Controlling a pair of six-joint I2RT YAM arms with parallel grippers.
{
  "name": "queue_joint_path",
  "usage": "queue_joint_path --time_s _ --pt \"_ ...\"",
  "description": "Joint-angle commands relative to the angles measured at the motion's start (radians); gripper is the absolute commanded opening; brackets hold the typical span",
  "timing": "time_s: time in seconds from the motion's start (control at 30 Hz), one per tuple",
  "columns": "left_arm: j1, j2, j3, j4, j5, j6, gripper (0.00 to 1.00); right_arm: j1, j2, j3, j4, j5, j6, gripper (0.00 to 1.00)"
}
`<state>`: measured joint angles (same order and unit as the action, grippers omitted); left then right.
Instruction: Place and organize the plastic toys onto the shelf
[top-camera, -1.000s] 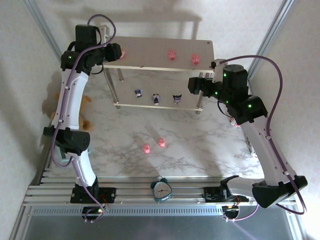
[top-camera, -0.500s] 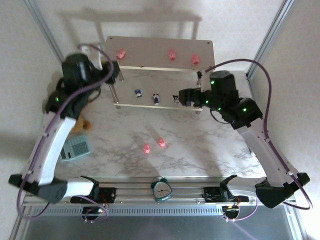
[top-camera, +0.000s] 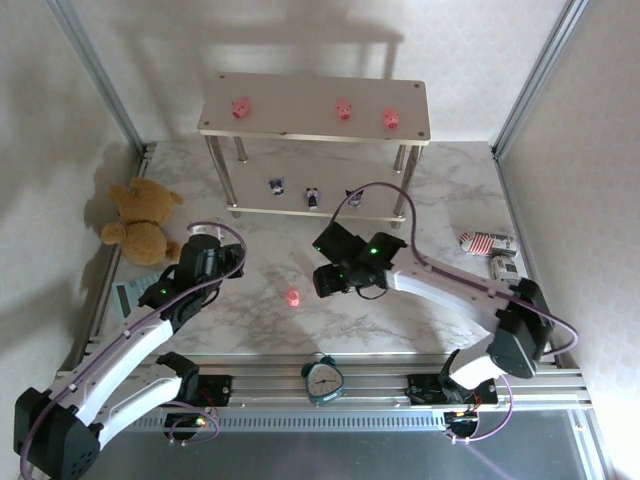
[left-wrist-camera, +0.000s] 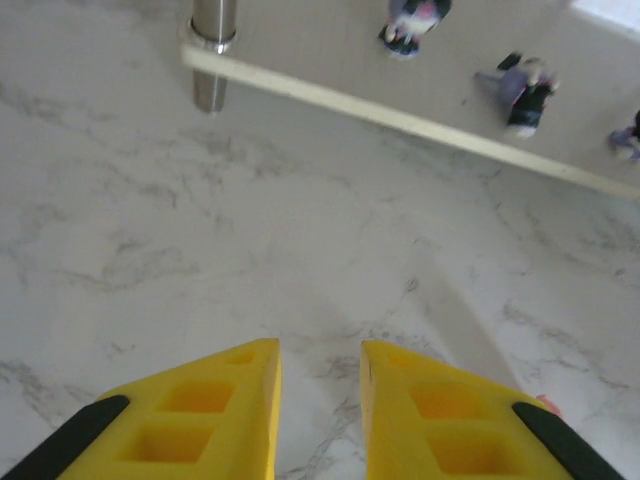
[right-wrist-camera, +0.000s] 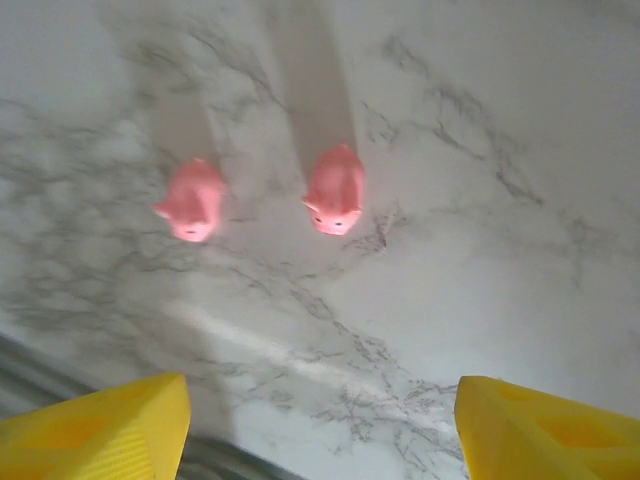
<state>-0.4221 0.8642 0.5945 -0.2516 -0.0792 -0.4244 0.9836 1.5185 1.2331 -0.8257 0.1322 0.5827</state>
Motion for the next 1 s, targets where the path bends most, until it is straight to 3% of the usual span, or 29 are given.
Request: queue_joint_path --time_s 0.0,0.33,0.97 --pt "0.0 -0.033 -0.02 0.123 -0.02 -0.041 0.28 0.005 0.082 0.012 0.057 0.034 0.074 0.71" --pt "0.002 -0.018 0.033 0.092 -0.012 0.038 0.37 -0.018 0.314 0.076 0.124 0.016 0.086 0.6" --pt "0.038 -0.014 0.031 0.087 -0.007 0.072 0.41 -0.082 0.432 0.123 0.153 -0.06 0.054 0.44"
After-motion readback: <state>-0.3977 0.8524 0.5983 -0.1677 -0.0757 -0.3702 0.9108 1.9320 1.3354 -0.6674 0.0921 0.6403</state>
